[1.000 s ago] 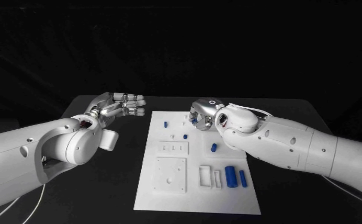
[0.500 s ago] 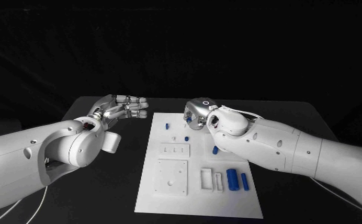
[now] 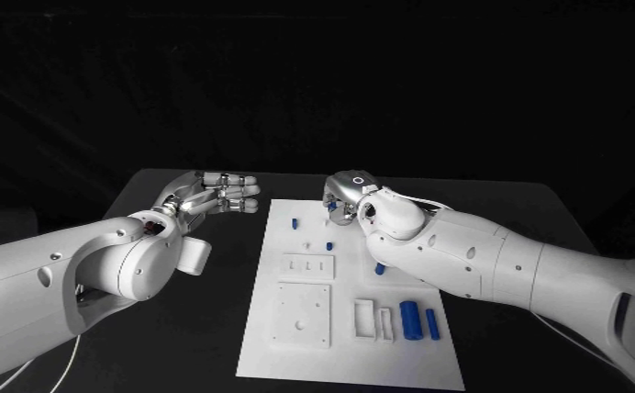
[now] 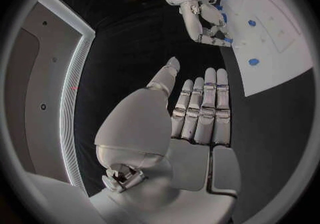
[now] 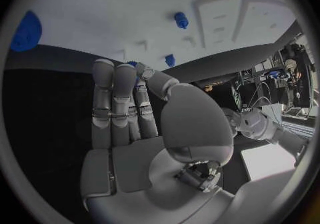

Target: Assemble the parts on the task board

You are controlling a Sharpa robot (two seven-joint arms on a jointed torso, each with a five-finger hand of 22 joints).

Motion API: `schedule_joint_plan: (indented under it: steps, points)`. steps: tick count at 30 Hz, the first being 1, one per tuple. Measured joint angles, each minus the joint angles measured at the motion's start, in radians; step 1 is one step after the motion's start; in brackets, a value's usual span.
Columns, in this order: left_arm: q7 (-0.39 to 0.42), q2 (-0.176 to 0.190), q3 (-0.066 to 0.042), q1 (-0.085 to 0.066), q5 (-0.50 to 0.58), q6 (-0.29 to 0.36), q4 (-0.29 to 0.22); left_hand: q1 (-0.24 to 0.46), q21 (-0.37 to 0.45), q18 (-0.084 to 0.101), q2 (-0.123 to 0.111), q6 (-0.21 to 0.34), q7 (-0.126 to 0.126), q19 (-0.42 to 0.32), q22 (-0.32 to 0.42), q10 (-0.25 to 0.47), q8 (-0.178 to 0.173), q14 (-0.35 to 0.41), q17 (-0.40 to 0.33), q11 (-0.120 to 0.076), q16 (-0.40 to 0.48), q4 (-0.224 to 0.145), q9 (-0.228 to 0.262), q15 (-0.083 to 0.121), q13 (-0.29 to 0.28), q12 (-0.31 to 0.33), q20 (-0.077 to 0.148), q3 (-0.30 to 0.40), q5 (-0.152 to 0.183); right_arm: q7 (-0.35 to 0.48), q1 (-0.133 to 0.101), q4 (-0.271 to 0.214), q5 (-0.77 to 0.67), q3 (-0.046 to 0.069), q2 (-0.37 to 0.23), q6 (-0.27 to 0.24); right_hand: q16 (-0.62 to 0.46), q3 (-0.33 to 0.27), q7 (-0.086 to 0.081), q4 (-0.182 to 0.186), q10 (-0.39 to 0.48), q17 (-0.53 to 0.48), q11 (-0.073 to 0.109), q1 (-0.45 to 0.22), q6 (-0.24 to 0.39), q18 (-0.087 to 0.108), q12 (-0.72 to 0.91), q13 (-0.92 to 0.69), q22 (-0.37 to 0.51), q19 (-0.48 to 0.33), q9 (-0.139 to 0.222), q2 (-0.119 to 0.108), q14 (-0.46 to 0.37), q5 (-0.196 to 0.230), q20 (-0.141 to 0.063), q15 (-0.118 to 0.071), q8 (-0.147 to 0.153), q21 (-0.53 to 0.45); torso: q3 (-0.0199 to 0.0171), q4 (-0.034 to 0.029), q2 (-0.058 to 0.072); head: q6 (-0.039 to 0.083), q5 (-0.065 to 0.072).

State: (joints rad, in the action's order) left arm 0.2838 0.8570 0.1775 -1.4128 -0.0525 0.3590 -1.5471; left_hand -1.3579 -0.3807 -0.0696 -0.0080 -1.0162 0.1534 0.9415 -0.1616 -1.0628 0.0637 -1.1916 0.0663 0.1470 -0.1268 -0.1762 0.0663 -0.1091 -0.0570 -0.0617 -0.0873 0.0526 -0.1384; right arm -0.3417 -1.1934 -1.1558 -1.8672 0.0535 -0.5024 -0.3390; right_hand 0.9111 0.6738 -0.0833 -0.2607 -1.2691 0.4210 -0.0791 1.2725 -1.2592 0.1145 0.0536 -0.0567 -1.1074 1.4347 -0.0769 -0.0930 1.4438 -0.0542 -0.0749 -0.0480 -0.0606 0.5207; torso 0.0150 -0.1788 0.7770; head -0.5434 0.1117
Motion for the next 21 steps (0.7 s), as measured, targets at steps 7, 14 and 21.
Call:
schedule_joint_plan:
  steps: [7, 14, 21]
  points:
    - [0.0, -0.005, 0.0, 0.0, 0.0, 0.0, 0.001, 0.0, -0.008, 0.0, 0.0, 0.0, 0.0, 0.0, 0.004, 0.004, 0.0, 0.0, 0.0, -0.003, 0.0, 0.0, 0.0, 0.0, 0.0, 0.0, 0.0, 0.0, 0.0, -0.014, 0.0, 0.023, -0.021, 0.0, 0.011, -0.02, 0.0, 0.003, 0.0, 0.003, -0.001, 0.0, -0.001, 0.001, 0.0, -0.001, 0.001, 0.0, -0.008, 0.0, 0.0, -0.001, 0.0, 0.0, 0.0, 0.0, 0.0, -0.008, 0.0025, -0.0058, 0.011, 0.01, 0.008]
    - [0.0, -0.006, 0.0, 0.0, 0.0, 0.0, 0.0, 0.0, -0.008, 0.0, 0.0, 0.0, 0.0, 0.0, 0.004, 0.007, 0.0, 0.0, 0.0, 0.0, 0.0, 0.0, 0.0, 0.0, 0.0, 0.0, 0.0, 0.0, 0.0, -0.022, 0.0, 0.042, -0.037, 0.0, 0.022, -0.03, 0.0, 0.003, 0.0, 0.003, -0.001, 0.001, -0.001, 0.0, 0.0, -0.007, 0.001, 0.0, -0.016, 0.007, 0.0, -0.001, 0.001, 0.0, 0.0, 0.001, 0.0, -0.011, 0.0043, -0.0139, 0.02, 0.017, 0.016]
    - [0.0, -0.006, 0.0, 0.0, 0.0, 0.0, -0.004, 0.0, -0.008, 0.0, 0.0, 0.0, 0.0, 0.0, 0.006, 0.007, 0.0, 0.0, 0.0, 0.0, 0.0, 0.0, 0.0, 0.0, 0.0, 0.0, 0.0, 0.0, 0.0, -0.027, 0.0, 0.059, -0.046, 0.0, 0.028, -0.037, 0.0, 0.003, 0.0, 0.003, -0.001, 0.001, -0.001, 0.0, 0.0, -0.007, 0.001, 0.0, -0.016, 0.007, 0.0, -0.001, 0.002, 0.001, 0.0, 0.001, 0.0, -0.011, 0.0061, -0.0207, 0.026, 0.019, 0.019]
